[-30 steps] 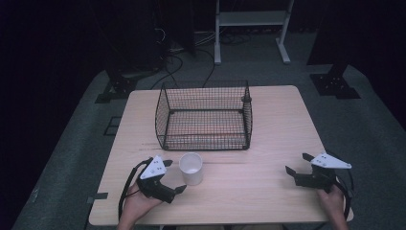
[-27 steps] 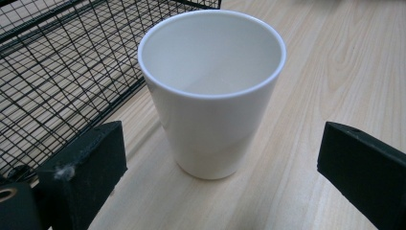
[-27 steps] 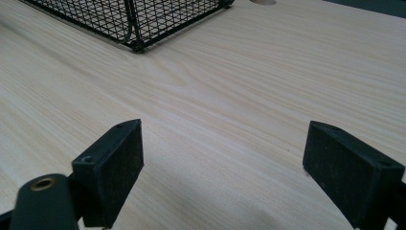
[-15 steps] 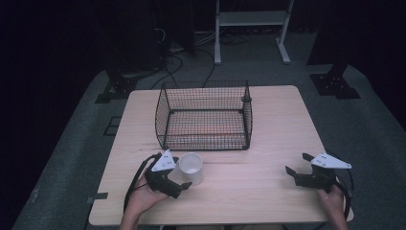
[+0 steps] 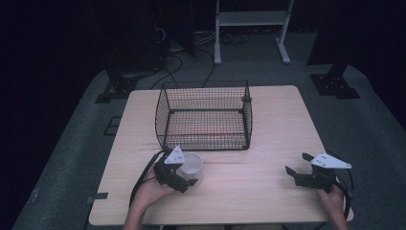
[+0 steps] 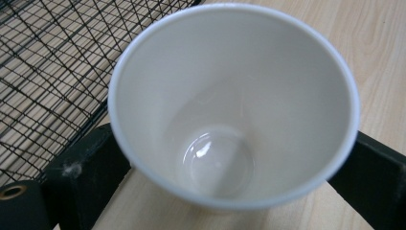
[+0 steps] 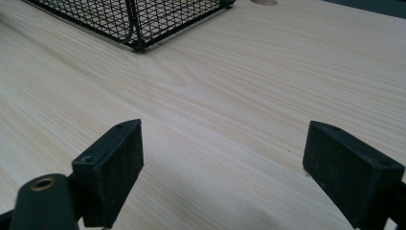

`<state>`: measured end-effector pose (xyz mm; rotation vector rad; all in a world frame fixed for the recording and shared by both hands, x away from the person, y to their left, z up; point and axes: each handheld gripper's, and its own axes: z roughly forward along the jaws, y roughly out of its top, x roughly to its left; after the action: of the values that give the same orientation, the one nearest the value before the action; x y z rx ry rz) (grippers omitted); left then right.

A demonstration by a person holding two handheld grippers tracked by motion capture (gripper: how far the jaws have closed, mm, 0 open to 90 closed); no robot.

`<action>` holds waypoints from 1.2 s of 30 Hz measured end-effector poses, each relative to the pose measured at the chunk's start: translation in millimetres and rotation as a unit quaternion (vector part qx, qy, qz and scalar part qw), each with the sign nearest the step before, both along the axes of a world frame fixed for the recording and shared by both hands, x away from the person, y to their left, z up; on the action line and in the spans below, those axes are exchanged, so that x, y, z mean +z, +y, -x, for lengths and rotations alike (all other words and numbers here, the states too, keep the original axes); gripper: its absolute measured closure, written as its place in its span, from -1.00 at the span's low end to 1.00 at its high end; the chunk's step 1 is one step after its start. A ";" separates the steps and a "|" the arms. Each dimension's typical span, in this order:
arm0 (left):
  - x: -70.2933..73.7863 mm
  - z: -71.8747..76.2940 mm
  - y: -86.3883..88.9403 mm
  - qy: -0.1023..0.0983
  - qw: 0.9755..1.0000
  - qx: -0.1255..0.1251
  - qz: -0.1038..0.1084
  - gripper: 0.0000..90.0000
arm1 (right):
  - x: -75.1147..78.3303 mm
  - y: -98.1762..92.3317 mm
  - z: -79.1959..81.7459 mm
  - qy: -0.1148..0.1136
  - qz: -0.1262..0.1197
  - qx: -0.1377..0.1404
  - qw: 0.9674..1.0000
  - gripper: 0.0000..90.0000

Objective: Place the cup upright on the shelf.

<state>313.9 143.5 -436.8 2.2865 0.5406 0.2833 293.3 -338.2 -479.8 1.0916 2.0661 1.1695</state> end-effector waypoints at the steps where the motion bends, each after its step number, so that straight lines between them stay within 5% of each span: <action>1: 0.2 -0.4 -1.2 0.002 1.000 0.000 0.000 -0.89 | 0.0 0.0 0.0 0.000 0.000 0.000 1.000 -0.71; 11: 0.6 -3.6 -1.4 0.010 1.000 -0.004 -0.001 -0.55 | 0.0 0.0 0.1 -0.001 0.000 0.001 1.000 -0.71; 36: 27.8 1.1 -13.6 -0.004 1.000 -0.023 0.018 -0.54 | 0.0 -0.4 0.0 0.001 -0.003 -0.001 1.000 -0.71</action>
<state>312.8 129.9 -409.1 2.2587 0.4852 0.2577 293.4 -338.6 -479.8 1.0971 2.0633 1.1744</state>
